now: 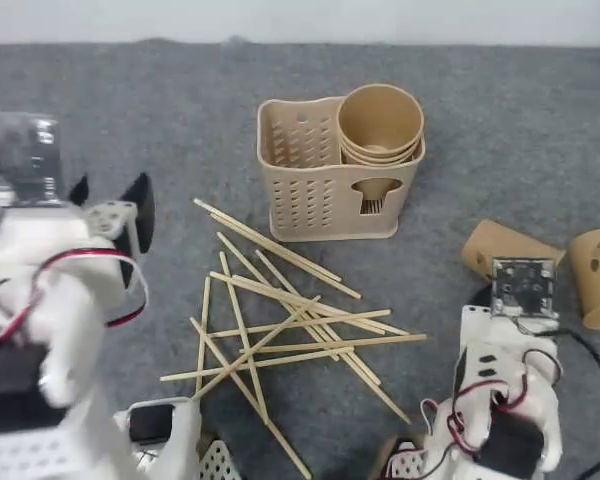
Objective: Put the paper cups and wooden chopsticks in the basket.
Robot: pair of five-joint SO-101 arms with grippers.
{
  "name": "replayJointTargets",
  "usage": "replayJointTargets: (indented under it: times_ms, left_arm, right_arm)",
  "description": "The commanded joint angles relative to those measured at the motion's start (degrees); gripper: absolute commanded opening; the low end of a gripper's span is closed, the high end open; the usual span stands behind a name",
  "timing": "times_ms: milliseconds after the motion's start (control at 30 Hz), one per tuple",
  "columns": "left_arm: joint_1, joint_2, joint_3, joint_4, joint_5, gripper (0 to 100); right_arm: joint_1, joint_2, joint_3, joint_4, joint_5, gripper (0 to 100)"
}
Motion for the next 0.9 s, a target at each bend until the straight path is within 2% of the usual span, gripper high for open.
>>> replayJointTargets:
  times_ms: [0,100,167,233,433,533,667,867]
  left_arm:
    - [-4.5,-11.7,30.0,-17.0,0.6,18]
    - [-6.5,-20.1,46.7,-26.5,0.4,18]
    - [-7.1,-25.9,55.4,-29.7,0.4,18]
    - [-7.1,-31.6,62.8,-31.6,0.4,18]
    - [-6.7,-48.2,80.0,-32.9,0.4,18]
    - [-7.0,-54.2,85.8,-32.7,0.4,19]
    - [-7.0,-52.7,87.0,-32.9,0.3,19]
    - [-7.1,-52.8,87.7,-32.9,0.3,19]
  right_arm:
    - [3.2,0.5,-3.4,-2.4,0.2,1.0]
    - [5.4,0.5,-3.4,-2.2,0.1,2.7]
    - [6.0,0.7,-3.3,-1.9,0.0,7.2]
    - [6.5,1.9,-3.2,-2.3,-1.6,9.7]
    - [10.7,14.8,-3.4,-10.1,-7.1,8.4]
    - [12.1,24.0,-3.4,-14.0,-8.4,8.5]
    - [14.2,33.6,-4.7,-18.7,-8.4,8.5]
    - [14.5,41.7,-6.9,-20.0,-9.7,8.6]
